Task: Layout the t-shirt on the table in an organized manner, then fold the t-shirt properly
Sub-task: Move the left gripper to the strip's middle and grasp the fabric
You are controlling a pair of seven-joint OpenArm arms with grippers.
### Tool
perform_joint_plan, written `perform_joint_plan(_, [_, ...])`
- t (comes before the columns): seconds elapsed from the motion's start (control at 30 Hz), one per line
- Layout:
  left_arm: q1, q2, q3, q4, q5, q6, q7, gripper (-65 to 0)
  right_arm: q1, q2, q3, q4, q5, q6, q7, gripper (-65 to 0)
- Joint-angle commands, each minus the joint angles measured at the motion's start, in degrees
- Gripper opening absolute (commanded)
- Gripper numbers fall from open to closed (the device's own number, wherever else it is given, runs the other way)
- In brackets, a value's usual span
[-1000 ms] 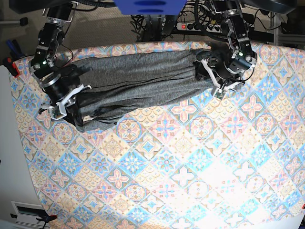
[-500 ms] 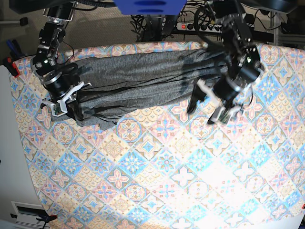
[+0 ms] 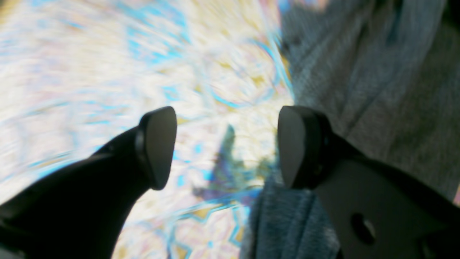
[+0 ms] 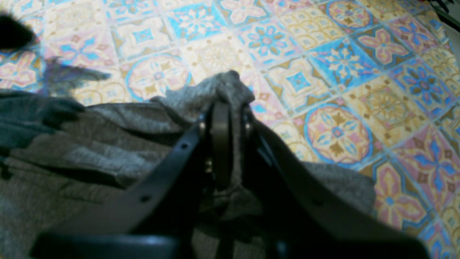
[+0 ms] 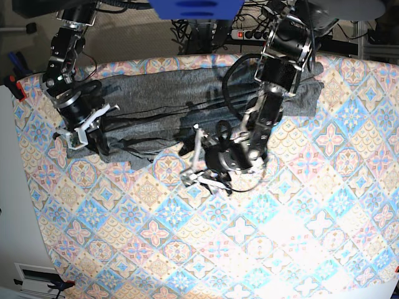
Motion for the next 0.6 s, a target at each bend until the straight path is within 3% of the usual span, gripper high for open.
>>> perform_joint_plan(0.0, [-2.74, 0.32, 1.50, -1.26, -0.45, 0.27, -1.00, -22.6, 0.46, 0.75, 0.25, 1.13, 0.89, -0.13, 1.53, -65.0])
perform_joint_plan(0.27, [-4.67, 7.00, 4.49, -14.89, 3.51, 0.27, -12.34, -22.6, 0.46, 0.75, 0.16, 1.13, 0.89, -0.13, 1.53, -65.0])
perform_joint_plan(0.4, [-4.67, 10.61, 4.49, -19.20, 5.27, 0.27, -14.80, -22.6, 0.46, 0.75, 0.25, 1.13, 0.89, -0.13, 1.53, -65.0])
perform_joint_plan(0.57, [-4.76, 12.36, 4.40, -23.94, 5.53, 0.27, -18.76, -22.6, 0.28, 0.75, 0.25, 1.31, 0.89, -0.13, 1.53, -65.0])
